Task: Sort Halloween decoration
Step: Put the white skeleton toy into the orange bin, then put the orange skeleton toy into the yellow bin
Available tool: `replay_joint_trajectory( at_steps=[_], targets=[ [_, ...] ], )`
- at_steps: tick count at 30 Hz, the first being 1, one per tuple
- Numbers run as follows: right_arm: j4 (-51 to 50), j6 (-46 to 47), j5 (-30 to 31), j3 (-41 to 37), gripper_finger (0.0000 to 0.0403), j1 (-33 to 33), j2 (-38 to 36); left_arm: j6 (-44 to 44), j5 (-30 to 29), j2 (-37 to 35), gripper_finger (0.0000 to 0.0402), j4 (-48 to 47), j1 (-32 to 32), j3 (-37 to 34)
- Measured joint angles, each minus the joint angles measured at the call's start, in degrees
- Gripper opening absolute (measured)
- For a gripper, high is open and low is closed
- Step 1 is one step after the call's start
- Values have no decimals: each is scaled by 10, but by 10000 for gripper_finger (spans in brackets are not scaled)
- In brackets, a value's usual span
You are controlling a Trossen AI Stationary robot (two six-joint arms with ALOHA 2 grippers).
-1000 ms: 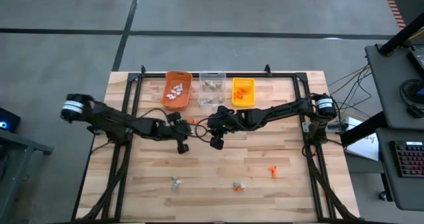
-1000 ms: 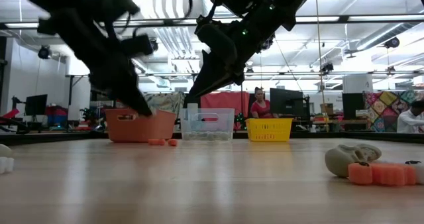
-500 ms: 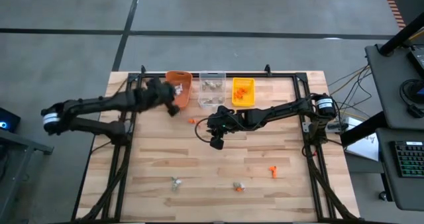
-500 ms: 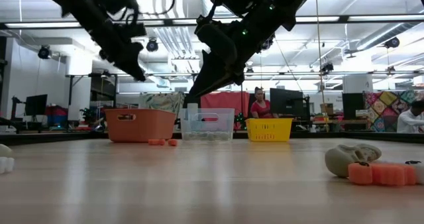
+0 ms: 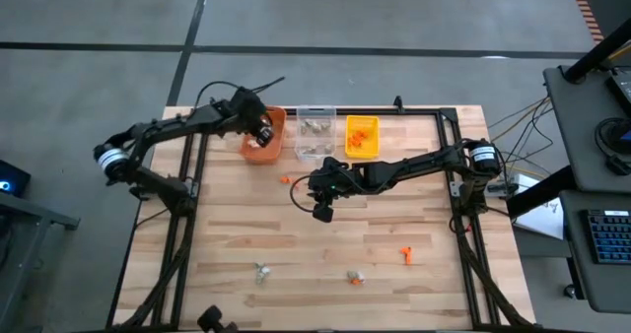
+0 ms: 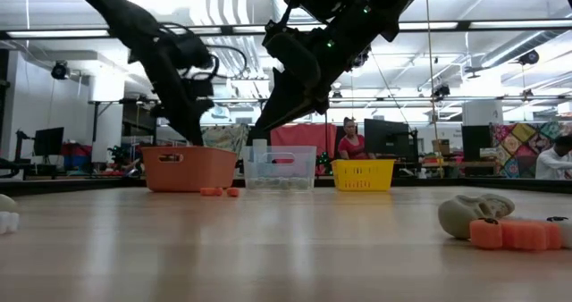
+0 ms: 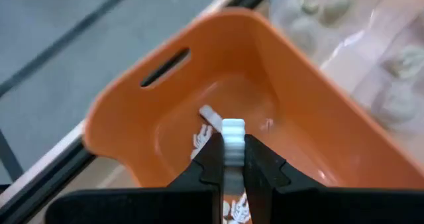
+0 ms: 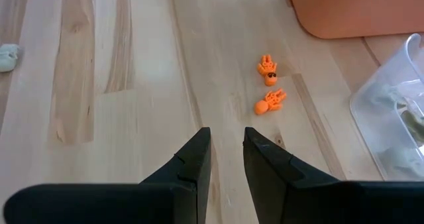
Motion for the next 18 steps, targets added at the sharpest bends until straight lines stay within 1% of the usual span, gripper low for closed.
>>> replay_joint_trajectory(
  at_steps=[3,6,9,14,18],
  targets=[
    [0,0,0,0,79,0,0,8,-15,31,11,-17,0,22],
    [0,0,0,0,79,0,0,9,-68,57,19,-51,0,45],
    [0,1,0,0,79,0,0,9,-118,74,37,-88,0,62],
    [0,6,0,0,79,0,0,9,-131,78,76,-102,0,66],
    [-1,21,0,0,79,0,0,7,-131,66,97,-103,-2,66]
  ],
)
